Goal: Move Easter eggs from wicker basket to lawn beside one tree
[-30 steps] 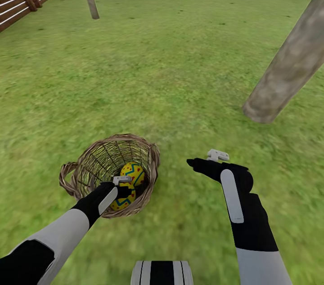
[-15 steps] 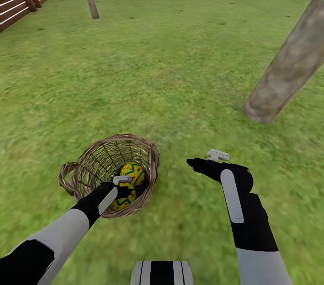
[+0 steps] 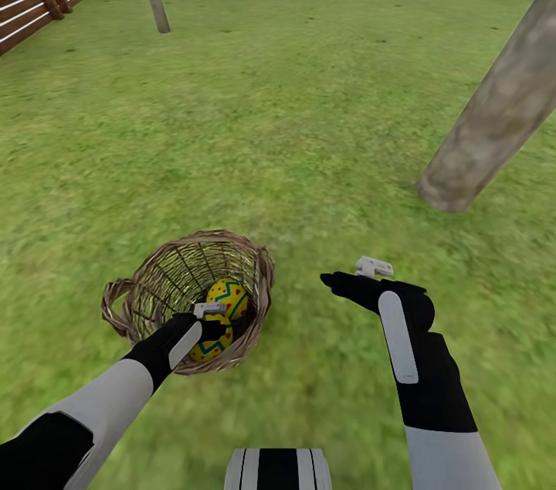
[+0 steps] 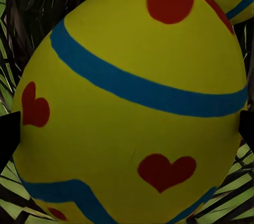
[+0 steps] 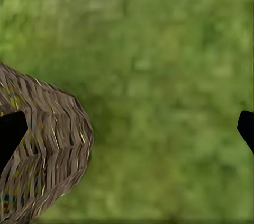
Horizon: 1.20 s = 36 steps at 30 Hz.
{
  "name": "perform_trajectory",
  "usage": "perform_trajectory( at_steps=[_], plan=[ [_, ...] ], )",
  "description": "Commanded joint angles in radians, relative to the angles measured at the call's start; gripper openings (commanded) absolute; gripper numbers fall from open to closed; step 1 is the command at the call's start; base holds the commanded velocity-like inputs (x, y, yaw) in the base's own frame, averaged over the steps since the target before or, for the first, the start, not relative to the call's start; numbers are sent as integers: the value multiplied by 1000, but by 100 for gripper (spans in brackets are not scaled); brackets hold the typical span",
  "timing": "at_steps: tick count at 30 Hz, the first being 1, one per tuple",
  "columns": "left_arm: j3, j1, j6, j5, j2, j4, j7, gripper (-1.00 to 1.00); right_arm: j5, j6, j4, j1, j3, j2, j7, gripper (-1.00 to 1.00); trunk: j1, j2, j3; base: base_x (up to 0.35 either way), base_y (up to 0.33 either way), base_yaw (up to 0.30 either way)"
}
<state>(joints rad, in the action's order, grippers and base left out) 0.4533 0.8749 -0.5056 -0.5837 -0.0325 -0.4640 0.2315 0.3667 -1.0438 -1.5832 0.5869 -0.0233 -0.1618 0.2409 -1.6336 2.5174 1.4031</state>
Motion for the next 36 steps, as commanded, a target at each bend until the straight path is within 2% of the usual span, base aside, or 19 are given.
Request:
perform_trajectory(
  at_steps=[1,19,21,28,36],
  plan=[
    [8,-1,-2,-17,-1,7,5,-100,11,-3,-1,1,-1,-1,9,100,0,0,1,0,0,0],
    [5,0,-3,-17,-1,7,5,-100,11,-3,0,1,1,-1,9,100,0,0,1,0,0,0],
    [5,0,-3,-18,-1,7,5,-100,11,-3,0,1,1,-1,9,100,1,0,-7,0,0,0],
    [5,1,-3,-18,-1,8,6,-100,11,-3,0,1,1,-1,9,100,1,0,-7,0,0,0],
    [1,1,-4,-18,-1,7,11,-100,11,-3,-1,1,1,-1,9,100,3,-2,-26,0,0,0]
  ],
)
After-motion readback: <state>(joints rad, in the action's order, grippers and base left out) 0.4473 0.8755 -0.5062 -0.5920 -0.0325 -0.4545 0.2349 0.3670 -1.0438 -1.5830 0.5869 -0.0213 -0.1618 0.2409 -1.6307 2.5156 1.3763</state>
